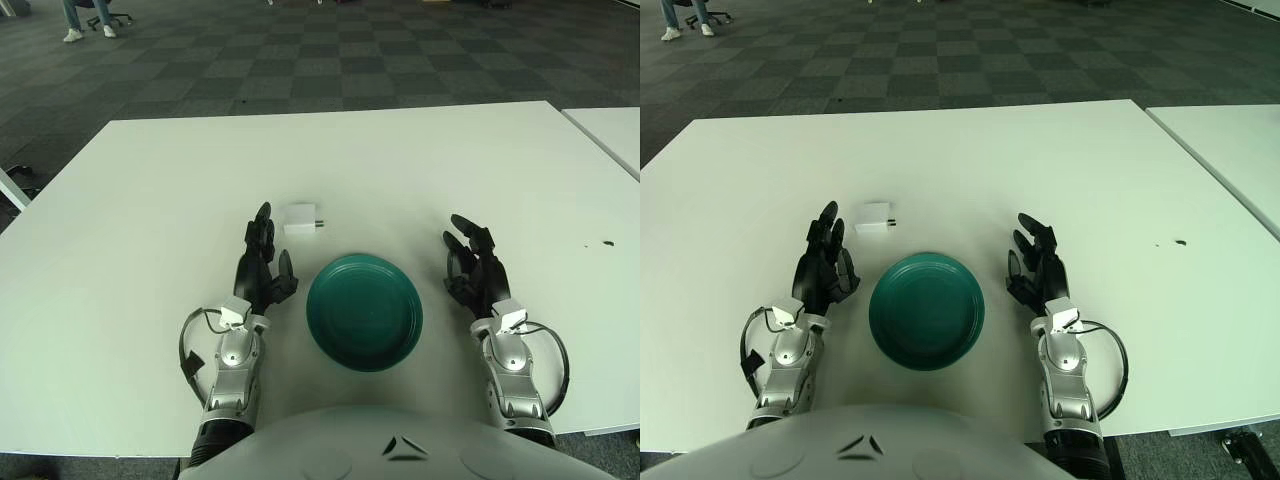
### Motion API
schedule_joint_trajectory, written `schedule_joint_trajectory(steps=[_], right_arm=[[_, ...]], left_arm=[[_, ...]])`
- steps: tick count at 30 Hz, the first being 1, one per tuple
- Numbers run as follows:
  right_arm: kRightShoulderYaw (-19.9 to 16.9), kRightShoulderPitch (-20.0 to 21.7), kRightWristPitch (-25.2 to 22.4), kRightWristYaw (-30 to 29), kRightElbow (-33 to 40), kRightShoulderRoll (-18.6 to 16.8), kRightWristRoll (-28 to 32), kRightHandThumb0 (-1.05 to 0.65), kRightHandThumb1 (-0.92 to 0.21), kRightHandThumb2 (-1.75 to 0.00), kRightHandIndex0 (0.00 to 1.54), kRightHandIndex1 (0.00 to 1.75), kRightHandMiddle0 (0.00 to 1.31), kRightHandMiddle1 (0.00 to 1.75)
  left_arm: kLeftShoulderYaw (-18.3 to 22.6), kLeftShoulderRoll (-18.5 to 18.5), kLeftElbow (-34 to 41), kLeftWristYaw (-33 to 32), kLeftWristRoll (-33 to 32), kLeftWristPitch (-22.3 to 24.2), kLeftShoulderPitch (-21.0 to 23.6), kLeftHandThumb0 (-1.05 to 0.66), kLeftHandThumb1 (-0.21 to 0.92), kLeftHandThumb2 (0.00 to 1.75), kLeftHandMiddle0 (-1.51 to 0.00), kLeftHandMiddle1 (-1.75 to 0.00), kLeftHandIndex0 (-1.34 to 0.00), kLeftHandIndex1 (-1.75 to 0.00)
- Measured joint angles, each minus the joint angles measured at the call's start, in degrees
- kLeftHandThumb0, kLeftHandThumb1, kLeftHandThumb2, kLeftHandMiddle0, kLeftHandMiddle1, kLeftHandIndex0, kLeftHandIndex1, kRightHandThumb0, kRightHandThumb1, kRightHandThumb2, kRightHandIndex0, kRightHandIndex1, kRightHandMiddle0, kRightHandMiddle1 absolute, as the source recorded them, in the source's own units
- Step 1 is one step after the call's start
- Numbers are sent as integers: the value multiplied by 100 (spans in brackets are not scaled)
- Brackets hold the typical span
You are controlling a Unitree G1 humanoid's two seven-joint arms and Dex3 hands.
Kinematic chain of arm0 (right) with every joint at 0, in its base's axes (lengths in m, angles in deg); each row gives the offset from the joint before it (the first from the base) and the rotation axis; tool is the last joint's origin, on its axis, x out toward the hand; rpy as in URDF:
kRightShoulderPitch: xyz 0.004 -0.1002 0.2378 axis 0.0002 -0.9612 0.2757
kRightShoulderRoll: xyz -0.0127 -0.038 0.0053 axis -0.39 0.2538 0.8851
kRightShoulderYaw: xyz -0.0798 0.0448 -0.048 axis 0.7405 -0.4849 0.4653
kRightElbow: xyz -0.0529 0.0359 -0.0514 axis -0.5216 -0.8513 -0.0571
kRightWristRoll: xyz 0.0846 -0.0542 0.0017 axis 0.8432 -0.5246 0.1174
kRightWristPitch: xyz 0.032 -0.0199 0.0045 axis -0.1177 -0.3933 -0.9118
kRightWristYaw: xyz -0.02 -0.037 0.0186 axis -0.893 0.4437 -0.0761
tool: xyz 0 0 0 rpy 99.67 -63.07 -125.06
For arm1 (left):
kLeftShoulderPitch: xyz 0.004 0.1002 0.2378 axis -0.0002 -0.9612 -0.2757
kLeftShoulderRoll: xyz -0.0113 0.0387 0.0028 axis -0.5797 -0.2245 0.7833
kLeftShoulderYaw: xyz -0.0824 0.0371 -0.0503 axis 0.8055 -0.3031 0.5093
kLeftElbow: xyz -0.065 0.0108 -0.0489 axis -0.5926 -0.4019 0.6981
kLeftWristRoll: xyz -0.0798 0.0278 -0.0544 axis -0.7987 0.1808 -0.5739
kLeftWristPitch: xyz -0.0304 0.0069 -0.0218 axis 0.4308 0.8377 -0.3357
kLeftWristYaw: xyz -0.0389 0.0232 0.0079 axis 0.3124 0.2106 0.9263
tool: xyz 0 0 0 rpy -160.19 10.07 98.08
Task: Put the charger into the plate.
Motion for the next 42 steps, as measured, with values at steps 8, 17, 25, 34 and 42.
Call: schedule_joint_trajectory(steps=[8,17,25,34,42], right_arm=[[24,81,5,-49,-67,-13,-16,-77,-92,-72,34,1,0,64],[92,148,60,-67,-132,-50,-10,-77,-92,-73,36,1,0,65],[91,254,57,-103,-251,-100,0,-78,-92,-72,37,2,0,66],[112,441,78,-114,-419,-108,-3,-79,-92,-73,36,1,0,67],[101,584,167,-164,-575,-119,-3,-79,-92,-74,36,0,0,68]], left_arm=[[123,-182,372,-1329,1740,344,893,-85,92,88,-17,-1,0,-66],[130,-1107,-451,-3004,3570,872,2336,-97,92,75,-23,-2,0,-80],[-152,-1478,-432,-3632,4296,1218,2642,-104,92,72,-25,-2,0,-84],[-766,-2045,-2221,-3249,4298,992,3811,-105,92,62,-22,0,-7,-90],[-1448,-2606,-3078,-2184,4287,627,4676,-105,92,48,-23,0,-16,-100]])
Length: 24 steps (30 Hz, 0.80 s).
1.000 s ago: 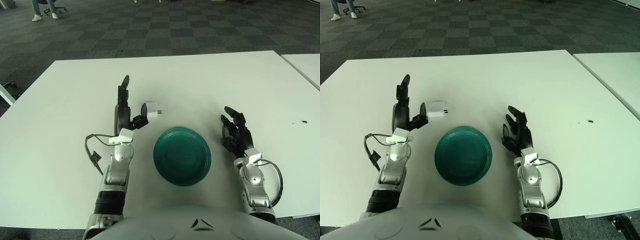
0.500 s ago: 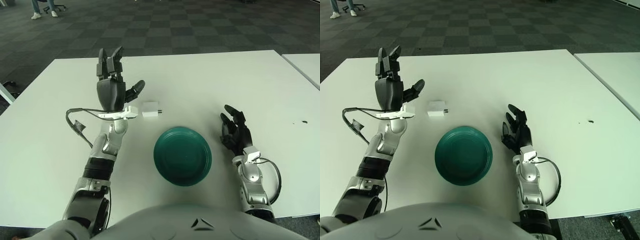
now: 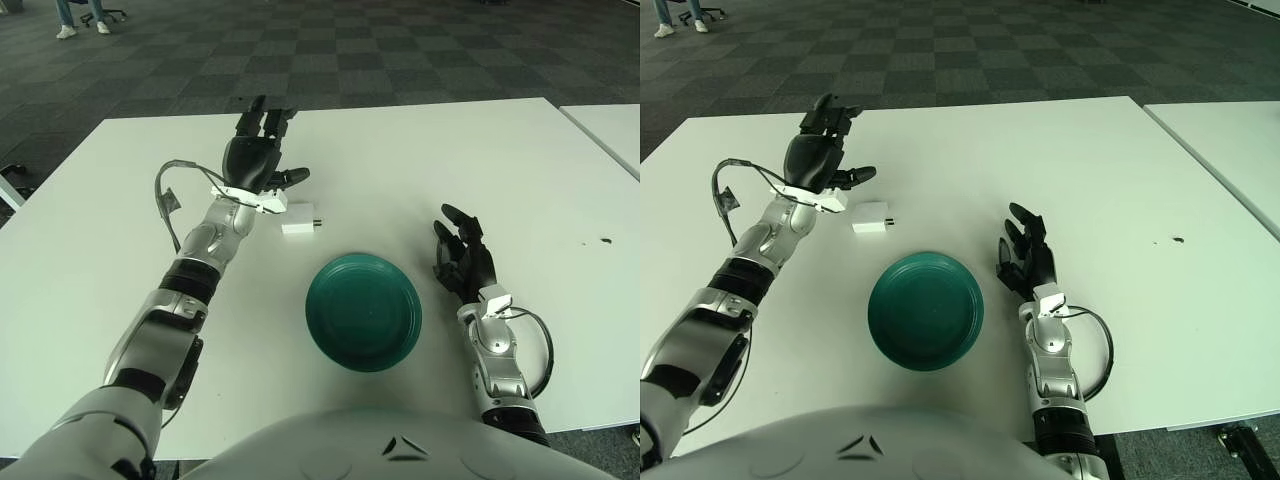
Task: Put the charger into the plate.
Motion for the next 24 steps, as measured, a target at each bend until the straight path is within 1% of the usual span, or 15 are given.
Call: schedule_joint_trajectory(steps=[3,9,16,21,24], right_arm=[[1,25,39,-4,-47,0,1,-79,-92,-74,35,0,0,68],[1,40,106,-11,-97,-7,1,-78,-92,-73,35,0,0,69],[3,69,147,-11,-131,-18,2,-79,-92,-72,34,0,0,68],[-1,62,149,-35,-133,-18,-1,-79,-92,-73,33,0,0,67],[-1,55,149,-46,-128,-19,-1,-78,-92,-73,33,0,0,67]], left_arm=[[-167,-58,-299,468,-142,-190,230,-105,92,42,-23,0,-15,-103],[-465,-87,-916,1147,-335,-541,500,-105,92,37,-21,0,-12,-108],[-706,-39,-1763,1264,-434,-870,680,-105,92,34,-20,0,-8,-107],[-791,8,-2158,1274,-485,-922,744,-105,92,34,-19,0,-7,-101],[-826,16,-2269,1287,-494,-925,763,-105,92,34,-19,0,-7,-100]])
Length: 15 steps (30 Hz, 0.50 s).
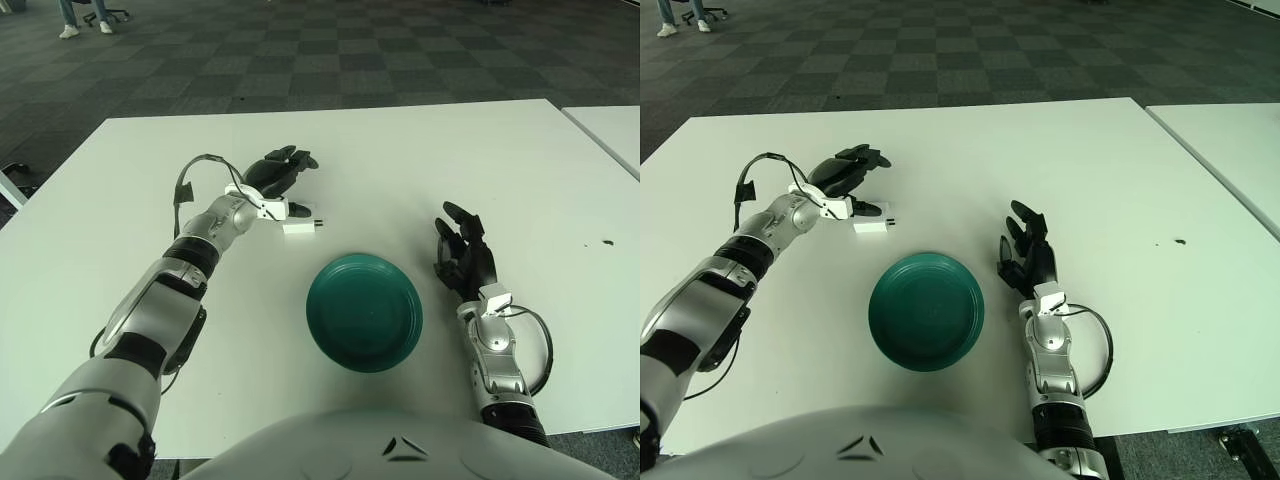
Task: Put the charger into the plate.
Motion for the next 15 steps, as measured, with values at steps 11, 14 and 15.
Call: schedule_joint_trajectory(steps=[11,14,15], right_arm=[[0,-28,0,-6,28,-4,0,-78,-92,-74,35,1,0,64],[2,-33,0,-5,31,-7,2,-77,-92,-74,35,1,0,64],[2,-33,0,-4,32,-8,2,-77,-92,-74,35,1,0,64]], left_arm=[[-120,62,-143,0,-45,-1,30,-105,92,35,-19,0,-12,-102],[-146,81,-159,-1,-57,15,30,-105,92,35,-19,0,-16,-104],[-163,87,-173,-3,-57,26,31,-105,92,35,-19,0,-17,-105]])
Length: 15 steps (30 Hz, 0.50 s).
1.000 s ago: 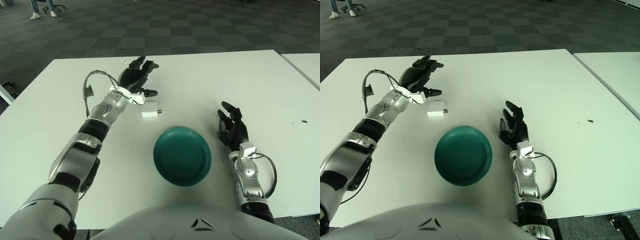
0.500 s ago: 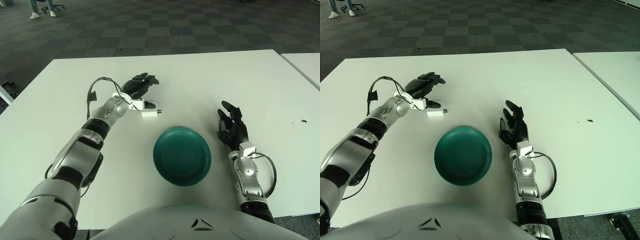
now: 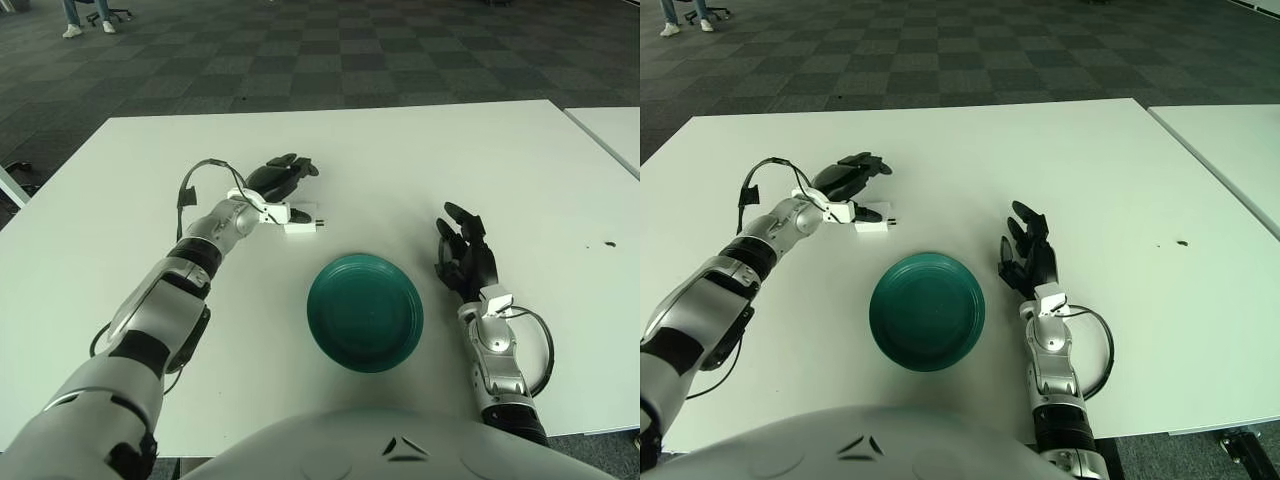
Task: Put the charger into the plate.
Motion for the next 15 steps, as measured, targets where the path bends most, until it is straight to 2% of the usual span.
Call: schedule_joint_trajectory(steps=[15], right_arm=[[-1,-26,-2,1,24,-7,8,-77,-92,-73,35,1,0,64]], left_arm=[[-304,44,-240,-144,43,153,-1,-105,92,40,-18,0,-21,-109]])
